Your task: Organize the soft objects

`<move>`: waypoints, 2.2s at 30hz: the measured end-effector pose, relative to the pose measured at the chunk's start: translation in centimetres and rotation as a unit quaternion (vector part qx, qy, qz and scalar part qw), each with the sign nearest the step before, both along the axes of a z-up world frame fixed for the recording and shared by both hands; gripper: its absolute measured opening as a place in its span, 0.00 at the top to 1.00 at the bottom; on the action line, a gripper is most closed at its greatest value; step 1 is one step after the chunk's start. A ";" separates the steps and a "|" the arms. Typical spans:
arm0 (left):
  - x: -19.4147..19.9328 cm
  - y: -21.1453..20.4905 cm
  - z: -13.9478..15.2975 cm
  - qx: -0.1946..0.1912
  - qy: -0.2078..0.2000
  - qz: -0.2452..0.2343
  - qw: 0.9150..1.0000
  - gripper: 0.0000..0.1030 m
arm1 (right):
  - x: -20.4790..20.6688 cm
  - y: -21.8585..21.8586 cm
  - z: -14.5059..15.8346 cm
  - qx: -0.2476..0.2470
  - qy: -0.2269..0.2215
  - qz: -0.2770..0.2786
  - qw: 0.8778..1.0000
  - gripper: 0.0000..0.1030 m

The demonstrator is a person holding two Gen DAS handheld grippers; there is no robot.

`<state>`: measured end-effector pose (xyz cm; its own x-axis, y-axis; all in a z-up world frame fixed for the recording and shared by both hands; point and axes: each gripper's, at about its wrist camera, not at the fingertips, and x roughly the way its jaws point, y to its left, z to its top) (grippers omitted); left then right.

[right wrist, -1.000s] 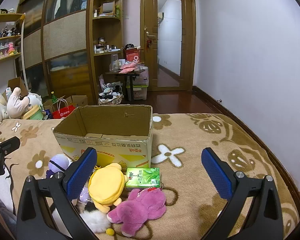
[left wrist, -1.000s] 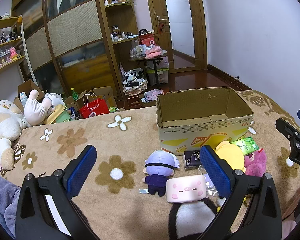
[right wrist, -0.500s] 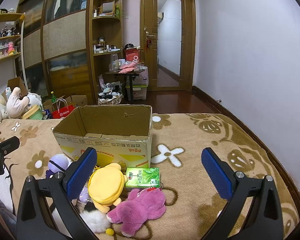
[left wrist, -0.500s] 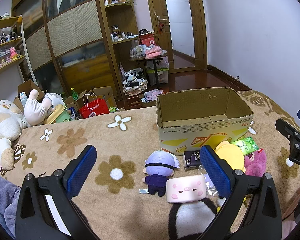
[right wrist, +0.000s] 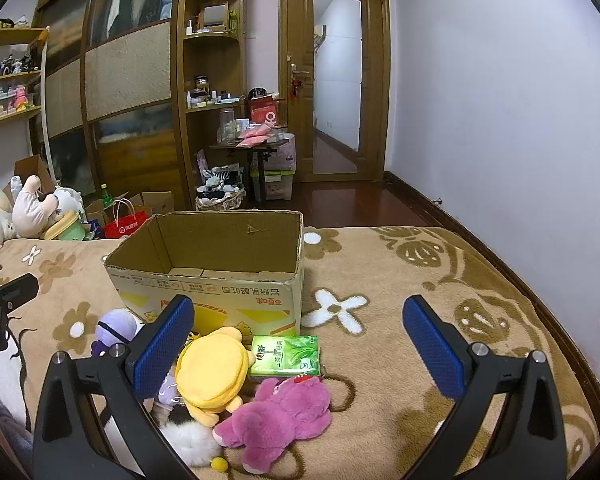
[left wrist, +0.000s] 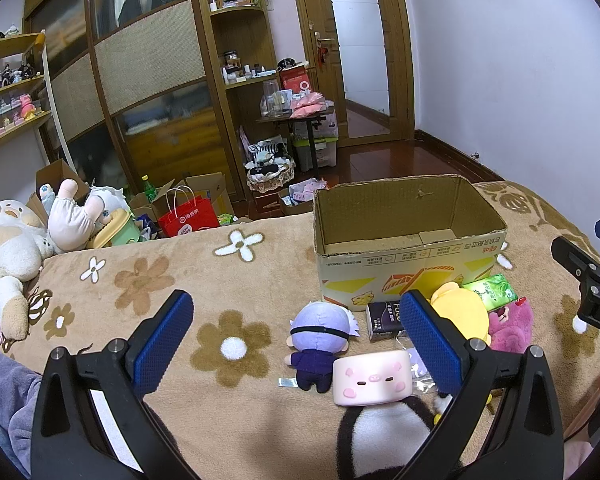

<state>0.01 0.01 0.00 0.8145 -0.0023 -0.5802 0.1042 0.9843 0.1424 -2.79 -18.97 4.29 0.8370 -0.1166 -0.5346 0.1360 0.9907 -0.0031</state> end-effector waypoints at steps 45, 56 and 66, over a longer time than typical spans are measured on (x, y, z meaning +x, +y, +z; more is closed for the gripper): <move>0.3 0.2 0.1 -0.001 0.004 0.006 1.000 0.01 | 0.0 0.2 -0.3 -0.012 0.000 0.006 1.000 0.00; 0.5 0.1 0.0 -0.005 0.010 -0.002 1.000 0.01 | 0.1 0.7 -0.5 -0.019 0.022 0.004 1.000 0.00; 1.8 -0.7 -0.3 -0.004 0.020 0.000 1.000 0.01 | 1.9 0.5 -1.5 -0.004 0.065 0.009 0.998 0.00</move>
